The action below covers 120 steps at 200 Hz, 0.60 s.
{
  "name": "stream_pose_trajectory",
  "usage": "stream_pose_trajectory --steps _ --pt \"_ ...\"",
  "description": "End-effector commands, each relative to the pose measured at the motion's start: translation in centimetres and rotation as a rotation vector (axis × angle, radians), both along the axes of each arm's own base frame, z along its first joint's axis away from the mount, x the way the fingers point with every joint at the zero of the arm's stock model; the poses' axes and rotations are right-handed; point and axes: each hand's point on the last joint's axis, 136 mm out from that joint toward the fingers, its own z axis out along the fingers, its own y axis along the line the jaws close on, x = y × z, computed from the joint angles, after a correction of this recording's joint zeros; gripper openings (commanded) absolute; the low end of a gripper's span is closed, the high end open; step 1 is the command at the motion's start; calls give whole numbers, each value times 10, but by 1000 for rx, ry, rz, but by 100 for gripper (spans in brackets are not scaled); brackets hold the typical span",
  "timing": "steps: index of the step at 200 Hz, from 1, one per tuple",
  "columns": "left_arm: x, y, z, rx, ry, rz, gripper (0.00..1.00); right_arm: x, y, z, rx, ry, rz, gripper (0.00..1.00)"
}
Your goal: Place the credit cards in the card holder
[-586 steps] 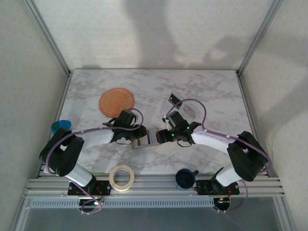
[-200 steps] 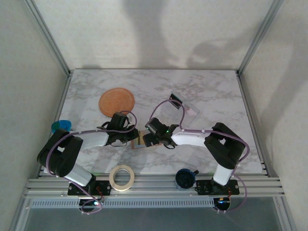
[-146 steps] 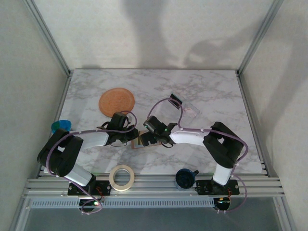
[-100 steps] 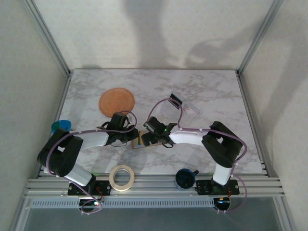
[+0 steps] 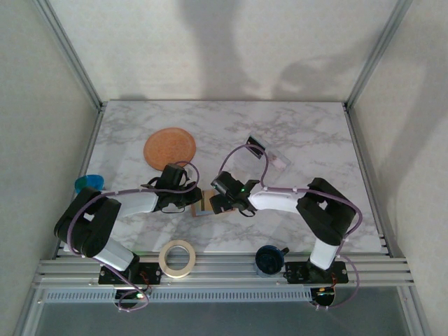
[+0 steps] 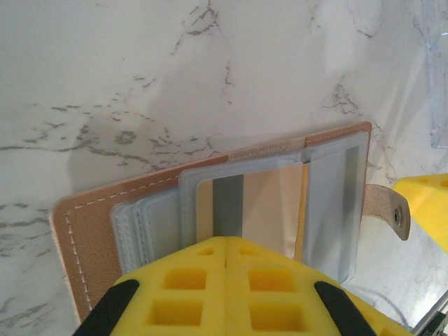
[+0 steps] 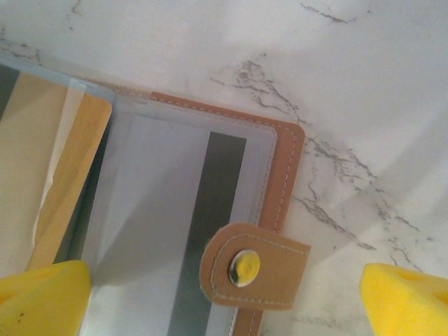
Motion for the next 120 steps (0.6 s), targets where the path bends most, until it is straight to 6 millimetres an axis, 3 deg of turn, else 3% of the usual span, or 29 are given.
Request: stream_pose_trajectory --steps 1,28,61,93,120 --pt "-22 16 -22 70 95 6 1 3 3 26 36 -8 -8 99" --pt "-18 18 -12 95 73 0 1 5 11 27 64 10 23 99" --pt "-12 17 1 101 50 -7 2 7 10 0 -6 59 44 99" --pt "-14 17 1 73 45 15 2 4 0 -23 -88 95 37 99" --pt "-19 20 -7 85 64 13 2 0 -9 -27 -86 91 14 99"
